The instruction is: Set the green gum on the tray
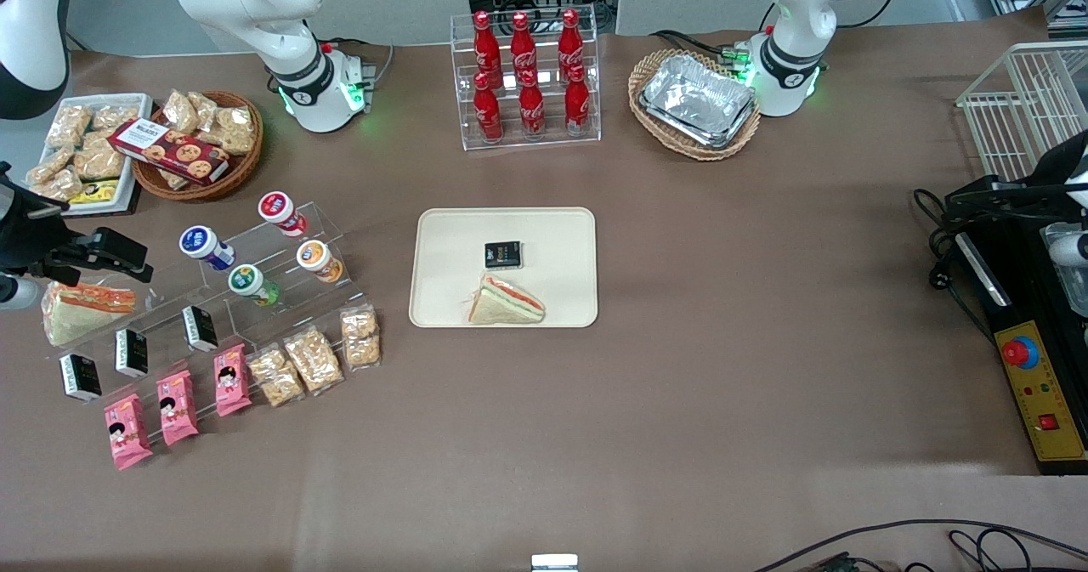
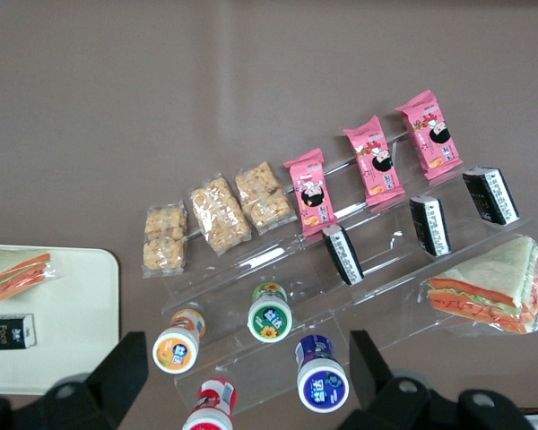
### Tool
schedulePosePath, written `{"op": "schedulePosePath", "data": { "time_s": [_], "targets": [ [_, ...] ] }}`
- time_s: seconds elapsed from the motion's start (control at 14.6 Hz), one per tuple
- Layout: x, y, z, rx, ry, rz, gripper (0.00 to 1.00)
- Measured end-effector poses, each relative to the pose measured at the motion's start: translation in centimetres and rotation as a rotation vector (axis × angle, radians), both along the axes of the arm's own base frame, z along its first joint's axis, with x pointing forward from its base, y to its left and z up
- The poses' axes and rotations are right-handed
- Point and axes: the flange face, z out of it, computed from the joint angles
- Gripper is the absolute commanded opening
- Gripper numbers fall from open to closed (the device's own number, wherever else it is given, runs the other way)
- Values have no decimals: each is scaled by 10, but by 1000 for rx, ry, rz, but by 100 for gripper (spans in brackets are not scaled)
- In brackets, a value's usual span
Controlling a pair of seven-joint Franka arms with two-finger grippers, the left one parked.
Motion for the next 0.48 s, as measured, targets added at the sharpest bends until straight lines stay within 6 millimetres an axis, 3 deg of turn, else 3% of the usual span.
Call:
{"op": "schedulePosePath", "data": {
  "time_s": [0.48],
  "targets": [
    [-1,-3,-3,-6,0,166,100]
  ]
}}
